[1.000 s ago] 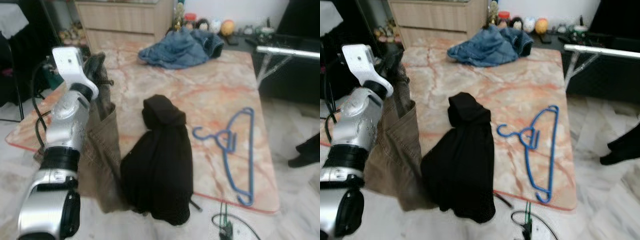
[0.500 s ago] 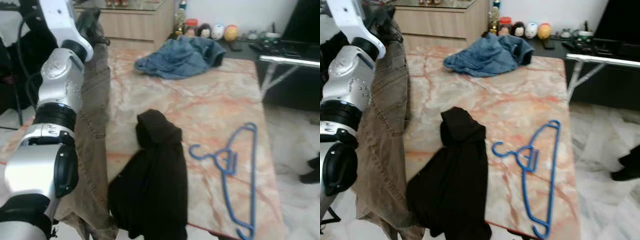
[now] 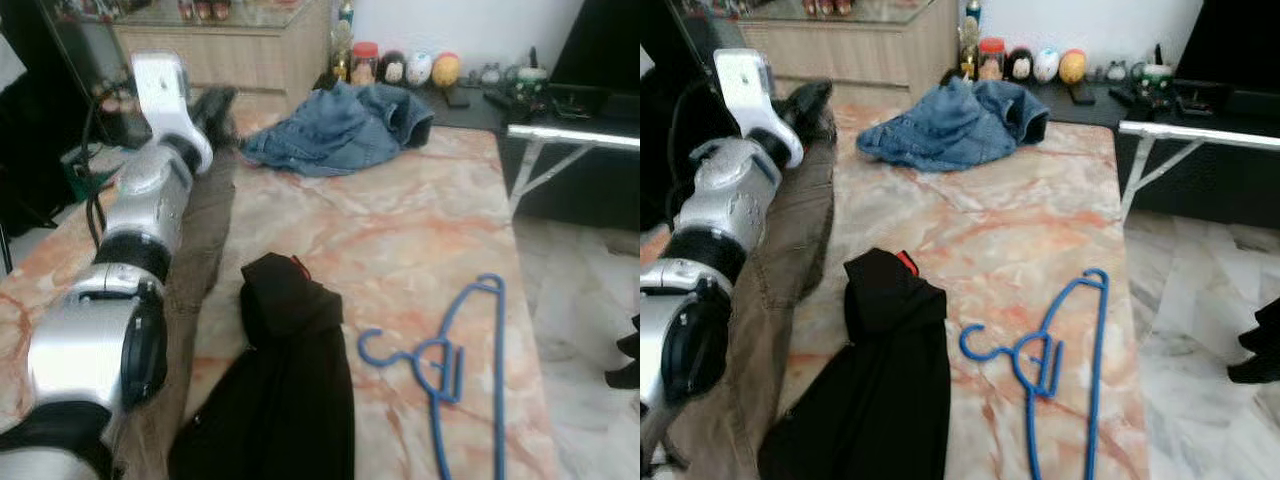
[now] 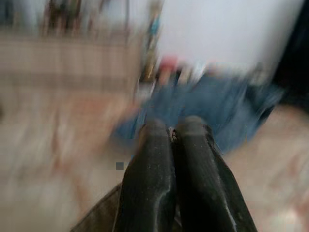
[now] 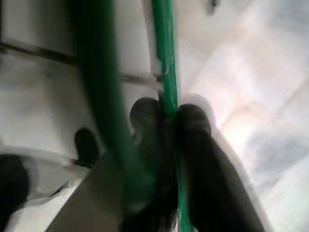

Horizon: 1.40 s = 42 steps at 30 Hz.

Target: Hang hanger

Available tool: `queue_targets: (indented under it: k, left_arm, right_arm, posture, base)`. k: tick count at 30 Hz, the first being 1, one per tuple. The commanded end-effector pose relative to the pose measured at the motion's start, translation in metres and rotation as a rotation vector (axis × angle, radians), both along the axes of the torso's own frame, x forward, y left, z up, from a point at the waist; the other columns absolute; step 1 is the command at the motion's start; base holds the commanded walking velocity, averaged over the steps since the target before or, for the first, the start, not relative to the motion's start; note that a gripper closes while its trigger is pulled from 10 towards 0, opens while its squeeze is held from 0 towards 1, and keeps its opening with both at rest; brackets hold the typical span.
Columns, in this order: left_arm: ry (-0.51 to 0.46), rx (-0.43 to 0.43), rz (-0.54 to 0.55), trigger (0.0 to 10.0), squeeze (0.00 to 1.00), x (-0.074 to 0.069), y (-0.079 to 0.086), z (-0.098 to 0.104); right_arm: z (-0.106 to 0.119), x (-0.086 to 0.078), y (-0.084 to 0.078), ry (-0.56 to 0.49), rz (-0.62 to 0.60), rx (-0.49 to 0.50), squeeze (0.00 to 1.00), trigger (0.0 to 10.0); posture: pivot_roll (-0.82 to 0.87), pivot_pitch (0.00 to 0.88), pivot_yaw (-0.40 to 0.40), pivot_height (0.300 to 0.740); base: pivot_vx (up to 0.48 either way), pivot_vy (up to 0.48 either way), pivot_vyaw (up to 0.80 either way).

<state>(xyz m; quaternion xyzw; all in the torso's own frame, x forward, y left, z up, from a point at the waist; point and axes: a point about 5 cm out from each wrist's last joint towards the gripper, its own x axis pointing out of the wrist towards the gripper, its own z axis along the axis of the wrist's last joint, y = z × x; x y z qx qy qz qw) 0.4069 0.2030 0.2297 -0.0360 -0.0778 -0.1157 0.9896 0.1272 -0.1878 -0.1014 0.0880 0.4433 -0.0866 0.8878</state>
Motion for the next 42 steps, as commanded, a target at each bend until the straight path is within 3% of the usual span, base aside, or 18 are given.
queue_targets:
  k: [1,8,13,14,15,16,26,30,37,42]
  left_arm:
    - [0.045,0.001,-0.012,10.0,0.00,-0.001,-0.006,-0.011]
    - [0.162,-0.053,0.038,10.0,0.00,-0.024,0.019,-0.055]
    - [0.177,-0.034,0.043,10.0,0.00,-0.039,0.026,-0.065]
    - [0.182,-0.027,0.043,10.0,0.93,-0.042,0.026,-0.065]
    - [0.182,-0.024,0.039,10.0,0.93,-0.043,0.026,-0.065]
    - [0.180,-0.024,0.029,10.0,1.00,-0.045,0.025,-0.064]
    - [0.202,0.033,-0.028,10.0,1.00,-0.052,0.018,-0.059]
    - [0.236,0.094,-0.009,10.0,1.00,-0.059,0.024,-0.066]
    - [0.229,0.078,0.036,10.0,1.00,-0.069,0.035,-0.066]
    - [0.144,0.008,0.086,10.0,1.00,-0.073,0.046,-0.053]
  right_arm:
    - [0.004,0.013,0.003,-0.024,0.011,0.007,0.00,10.0]
    - [0.003,0.012,0.005,-0.020,0.022,0.006,0.00,10.0]
    - [0.003,0.012,0.006,-0.015,0.024,0.007,0.00,10.0]
    - [0.003,0.011,0.006,-0.013,0.027,0.007,0.00,10.0]
    - [0.003,0.011,0.006,-0.012,0.028,0.007,0.00,10.0]
    - [0.003,0.011,0.006,-0.012,0.023,0.012,0.00,10.0]
    - [0.003,0.011,0.002,-0.013,0.016,0.002,0.00,10.0]
    - [0.003,0.011,0.002,-0.015,0.012,0.002,0.00,10.0]
    - [0.003,0.011,0.002,-0.017,0.012,-0.001,0.00,10.0]
    - [0.003,0.011,0.002,-0.017,0.012,-0.003,0.00,10.0]
  posture:
    - [0.05,0.033,0.048,0.740]
    - [0.05,0.035,0.048,0.740]
    - [0.05,0.035,0.048,0.740]
    - [0.06,0.035,0.046,0.740]
    - [0.06,0.035,0.046,0.740]
    - [0.06,0.036,0.045,0.740]
    - [0.06,0.045,0.048,0.740]
    - [0.06,0.046,0.049,0.740]
    - [0.06,0.049,0.046,0.740]
    - [0.06,0.048,0.044,0.740]
  base:
    - [0.000,0.000,0.00]
    - [0.000,0.000,0.00]
    - [0.000,0.000,0.00]
    - [0.000,0.000,0.00]
    - [0.000,0.000,0.00]
    - [0.000,0.000,0.00]
    - [0.000,0.000,0.00]
    - [0.000,0.000,0.00]
    - [0.000,0.000,0.00]
    - [0.000,0.000,0.00]
